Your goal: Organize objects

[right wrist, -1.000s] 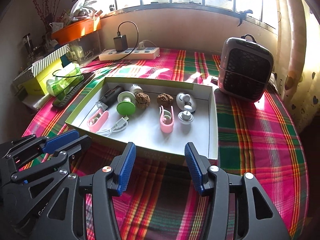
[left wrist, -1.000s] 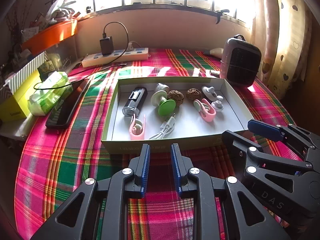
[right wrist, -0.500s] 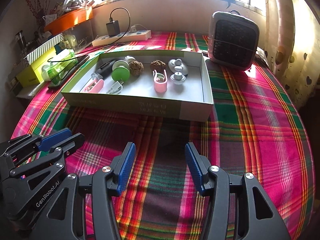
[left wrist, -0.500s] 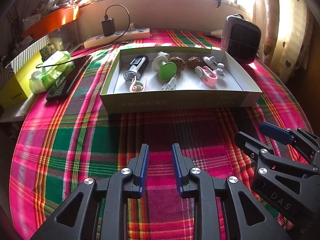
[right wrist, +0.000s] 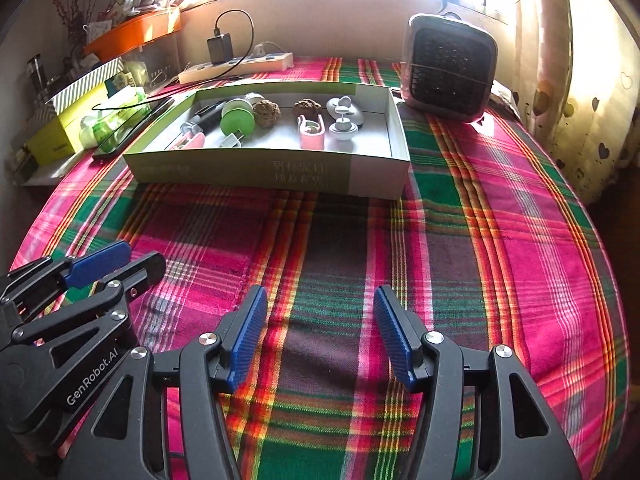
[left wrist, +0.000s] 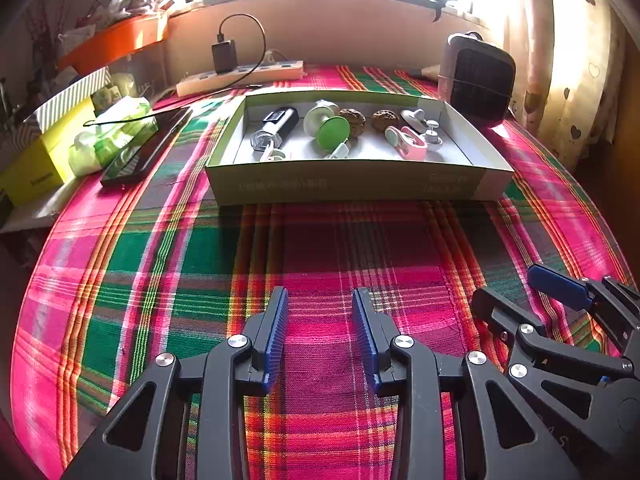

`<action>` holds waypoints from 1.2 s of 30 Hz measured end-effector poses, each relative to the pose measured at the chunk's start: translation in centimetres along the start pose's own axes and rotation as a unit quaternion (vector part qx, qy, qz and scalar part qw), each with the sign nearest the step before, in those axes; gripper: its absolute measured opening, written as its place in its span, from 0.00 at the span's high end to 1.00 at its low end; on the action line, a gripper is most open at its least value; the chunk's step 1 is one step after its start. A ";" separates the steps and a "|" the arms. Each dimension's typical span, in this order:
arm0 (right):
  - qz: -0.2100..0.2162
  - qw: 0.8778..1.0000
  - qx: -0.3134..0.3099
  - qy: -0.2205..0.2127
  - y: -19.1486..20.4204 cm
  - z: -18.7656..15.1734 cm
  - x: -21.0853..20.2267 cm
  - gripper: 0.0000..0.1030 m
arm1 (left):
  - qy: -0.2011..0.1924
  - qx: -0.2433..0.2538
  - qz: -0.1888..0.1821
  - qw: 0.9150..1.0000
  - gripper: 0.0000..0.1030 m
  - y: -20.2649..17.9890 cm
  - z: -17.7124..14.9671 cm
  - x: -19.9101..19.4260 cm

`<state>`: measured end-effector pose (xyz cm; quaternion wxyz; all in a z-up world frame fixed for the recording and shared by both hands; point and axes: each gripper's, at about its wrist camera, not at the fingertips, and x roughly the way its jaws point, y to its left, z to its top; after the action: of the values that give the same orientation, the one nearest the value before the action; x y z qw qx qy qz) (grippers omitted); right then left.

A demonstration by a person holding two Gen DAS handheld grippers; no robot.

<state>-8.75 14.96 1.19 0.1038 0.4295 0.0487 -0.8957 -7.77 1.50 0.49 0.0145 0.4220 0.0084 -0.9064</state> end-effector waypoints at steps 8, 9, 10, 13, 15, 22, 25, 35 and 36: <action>-0.006 1.000 0.008 0.001 -0.1 -0.4 -0.3 0.40 | -0.001 -0.003 0.004 1.000 0.69 -0.1 -0.3 -0.3; -0.006 1.000 0.008 0.001 -0.1 -0.5 -0.3 0.39 | -0.001 -0.004 0.002 1.000 0.69 -0.1 -0.3 -0.3; -0.006 1.000 0.009 0.001 -0.1 -0.5 -0.3 0.39 | -0.001 -0.005 0.001 1.000 0.69 0.0 -0.3 -0.3; -0.008 1.000 0.007 0.001 0.0 -0.5 -0.3 0.38 | -0.001 -0.004 0.002 1.000 0.69 -0.1 -0.3 -0.3; -0.008 1.000 0.008 0.001 0.0 -0.5 -0.3 0.37 | -0.001 -0.004 0.002 1.000 0.69 -0.1 -0.3 -0.3; -0.008 1.000 0.007 0.001 0.0 -0.5 -0.3 0.37 | -0.001 -0.003 0.003 1.000 0.68 -0.1 -0.4 -0.3; -0.008 1.000 0.007 0.001 0.0 -0.5 -0.3 0.37 | -0.001 -0.004 0.002 1.000 0.68 -0.1 -0.4 -0.3; -0.008 1.000 0.007 0.001 0.0 -0.4 -0.3 0.36 | -0.001 -0.003 0.003 1.000 0.68 -0.1 -0.4 -0.3; -0.008 1.000 0.007 0.001 0.0 -0.4 -0.3 0.36 | -0.001 -0.003 0.003 1.000 0.68 -0.1 -0.4 -0.3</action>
<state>-8.24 15.10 1.13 0.0936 0.4311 0.0462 -0.8962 -7.31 1.64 0.46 0.0188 0.4212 0.0097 -0.9067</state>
